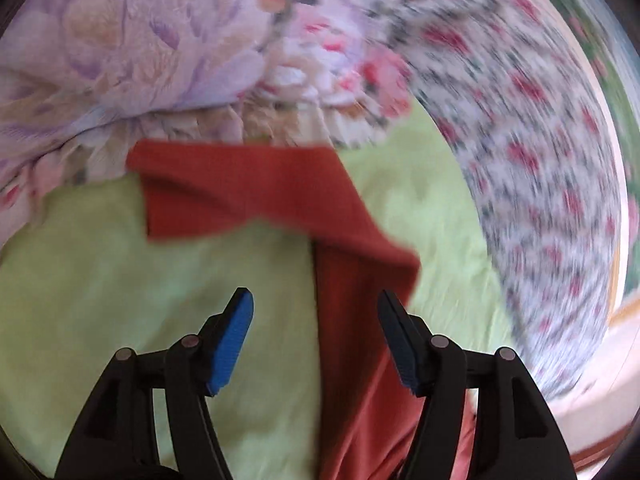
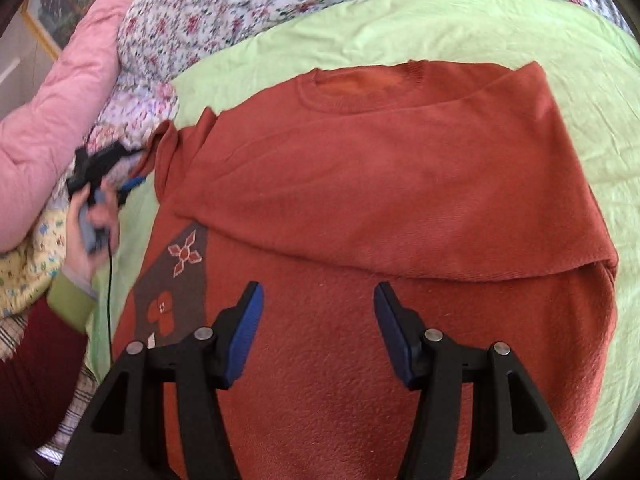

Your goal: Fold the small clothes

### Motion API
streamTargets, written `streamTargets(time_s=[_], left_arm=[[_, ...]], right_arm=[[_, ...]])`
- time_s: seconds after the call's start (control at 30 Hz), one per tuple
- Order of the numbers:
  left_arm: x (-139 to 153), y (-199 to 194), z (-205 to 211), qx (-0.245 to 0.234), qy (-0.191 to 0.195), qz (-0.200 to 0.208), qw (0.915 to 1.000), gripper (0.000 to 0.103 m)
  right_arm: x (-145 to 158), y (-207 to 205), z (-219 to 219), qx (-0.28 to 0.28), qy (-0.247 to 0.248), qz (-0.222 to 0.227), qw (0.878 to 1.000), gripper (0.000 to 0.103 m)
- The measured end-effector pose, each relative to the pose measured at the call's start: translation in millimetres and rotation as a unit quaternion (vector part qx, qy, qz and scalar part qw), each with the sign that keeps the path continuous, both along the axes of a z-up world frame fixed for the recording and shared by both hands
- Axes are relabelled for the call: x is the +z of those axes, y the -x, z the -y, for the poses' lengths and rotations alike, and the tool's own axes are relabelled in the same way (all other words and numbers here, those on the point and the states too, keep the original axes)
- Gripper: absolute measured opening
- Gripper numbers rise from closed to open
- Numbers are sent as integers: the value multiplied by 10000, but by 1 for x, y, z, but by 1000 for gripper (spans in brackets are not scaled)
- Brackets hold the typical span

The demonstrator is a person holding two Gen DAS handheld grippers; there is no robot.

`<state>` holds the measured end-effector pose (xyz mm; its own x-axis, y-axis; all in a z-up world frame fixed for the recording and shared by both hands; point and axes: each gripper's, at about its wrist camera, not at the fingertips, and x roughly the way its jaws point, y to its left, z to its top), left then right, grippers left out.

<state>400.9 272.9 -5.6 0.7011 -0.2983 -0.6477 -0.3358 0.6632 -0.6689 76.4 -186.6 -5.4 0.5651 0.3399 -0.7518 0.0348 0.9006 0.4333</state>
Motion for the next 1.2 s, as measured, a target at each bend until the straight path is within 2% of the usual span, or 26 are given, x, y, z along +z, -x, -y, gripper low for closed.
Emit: streamTargets(time_s=[0.07,0.2,0.23,0.27,0.3,0.37,0.4,0.5,0.57,0.67,0.73,0.77,0.87,0.97,1.1,1.2], left_arm=[[-4,-15,-15,262,326,55,9991,65],[-16,-39,-42,826,990,160,9915,64],[-19,-48,-43,890,961,70,9914,53],[-19,-57,-44,918,797,-36,9926,40],[-19,-69,-42,815,612,-106,9947,6],[-11,-78,-35,699,276,-143,9971,4],[-2,-78,-29,607,121,-22,9981,3],[39,-67,4,85,-331,530,9980,3],[68,-55,37,-351,-619,928,9931,3],[111,-30,104,-1185,-1060,1508,9757,3],[132,-12,154,-1810,-1236,1824,9585,2],[137,-3,174,-2072,-1279,1943,9502,3],[140,29,242,-2987,-1392,2178,9187,3],[118,50,320,-3818,-1602,2098,8858,2],[64,69,391,-4495,-1838,1661,8582,2],[17,77,421,-4797,-2145,1258,8415,3]], right_arm=[[-1,-1,-6,87,28,-32,10000,58],[-9,-4,-15,247,43,-181,9995,58],[-12,-6,-18,295,45,-214,9993,58],[-13,-8,-20,325,33,-245,9992,58],[-15,-10,-21,347,1,-270,9990,58],[-16,-12,-22,351,-64,-278,9990,58],[-15,-12,-21,330,-65,-258,9991,58],[-11,-10,-15,245,-25,-153,9996,58],[-11,-9,-7,118,-46,-151,9998,58],[-8,-5,7,-101,-110,-122,9998,58],[-4,1,17,-227,-197,-51,9995,58],[-2,4,21,-280,-216,-5,9994,58],[6,14,32,-451,-211,115,9987,58],[11,25,48,-743,-285,238,9965,58],[12,37,71,-1194,-363,308,9917,58],[10,43,86,-1458,-447,281,9879,58]])
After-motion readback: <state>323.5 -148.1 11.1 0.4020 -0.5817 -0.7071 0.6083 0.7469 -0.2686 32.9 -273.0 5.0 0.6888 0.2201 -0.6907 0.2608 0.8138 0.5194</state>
